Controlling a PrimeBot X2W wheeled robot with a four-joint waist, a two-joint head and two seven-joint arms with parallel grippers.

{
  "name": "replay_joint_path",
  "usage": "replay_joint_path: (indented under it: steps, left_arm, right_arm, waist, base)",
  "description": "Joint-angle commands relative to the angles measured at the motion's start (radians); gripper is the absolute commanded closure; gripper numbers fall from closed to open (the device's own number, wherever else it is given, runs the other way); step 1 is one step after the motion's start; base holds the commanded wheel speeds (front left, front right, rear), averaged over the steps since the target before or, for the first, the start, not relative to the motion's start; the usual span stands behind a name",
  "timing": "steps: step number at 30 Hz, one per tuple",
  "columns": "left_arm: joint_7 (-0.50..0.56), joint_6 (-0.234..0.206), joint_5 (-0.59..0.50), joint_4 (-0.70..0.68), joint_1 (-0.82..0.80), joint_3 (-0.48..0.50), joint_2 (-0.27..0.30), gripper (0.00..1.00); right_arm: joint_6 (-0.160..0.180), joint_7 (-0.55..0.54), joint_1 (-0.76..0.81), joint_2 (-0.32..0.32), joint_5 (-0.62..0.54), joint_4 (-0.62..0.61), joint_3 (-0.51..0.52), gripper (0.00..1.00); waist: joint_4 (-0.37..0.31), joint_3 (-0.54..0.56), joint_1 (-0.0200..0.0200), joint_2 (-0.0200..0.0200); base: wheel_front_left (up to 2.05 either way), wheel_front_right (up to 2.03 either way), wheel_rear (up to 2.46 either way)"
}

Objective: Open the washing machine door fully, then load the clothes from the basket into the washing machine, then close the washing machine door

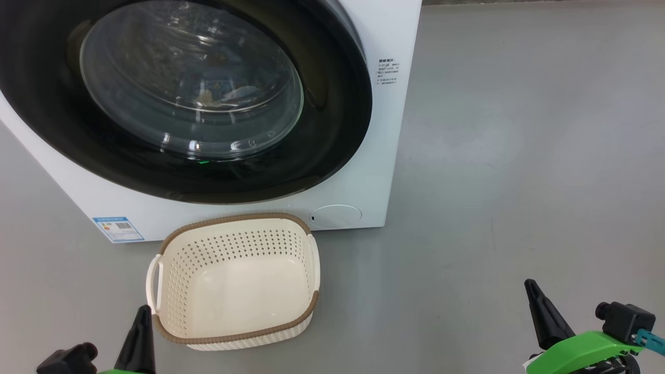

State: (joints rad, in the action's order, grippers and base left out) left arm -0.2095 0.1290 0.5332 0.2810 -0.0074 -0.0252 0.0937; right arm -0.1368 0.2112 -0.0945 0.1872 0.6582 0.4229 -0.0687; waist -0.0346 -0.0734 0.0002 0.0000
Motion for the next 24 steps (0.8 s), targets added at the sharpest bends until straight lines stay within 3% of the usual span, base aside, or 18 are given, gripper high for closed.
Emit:
replay_joint_path:
  steps: [1, 24]
  left_arm:
    - [0.007, 0.000, 0.026, -0.021, -0.029, 0.016, 0.011, 1.00]
    - [0.072, 0.001, 0.242, -0.024, -0.044, 0.041, 0.000, 1.00]
  right_arm:
    - [0.001, -0.007, -0.017, 0.006, 0.028, -0.030, 0.010, 1.00]
    - [0.002, -0.071, -0.016, -0.022, 0.219, -0.060, 0.044, 1.00]
  waist:
    - [0.001, 0.001, -0.0002, 0.0000]
    - [0.008, 0.015, -0.0002, 0.0000]
  base:
    - [0.00, 0.00, 0.00]
    - [0.00, 0.00, 0.00]
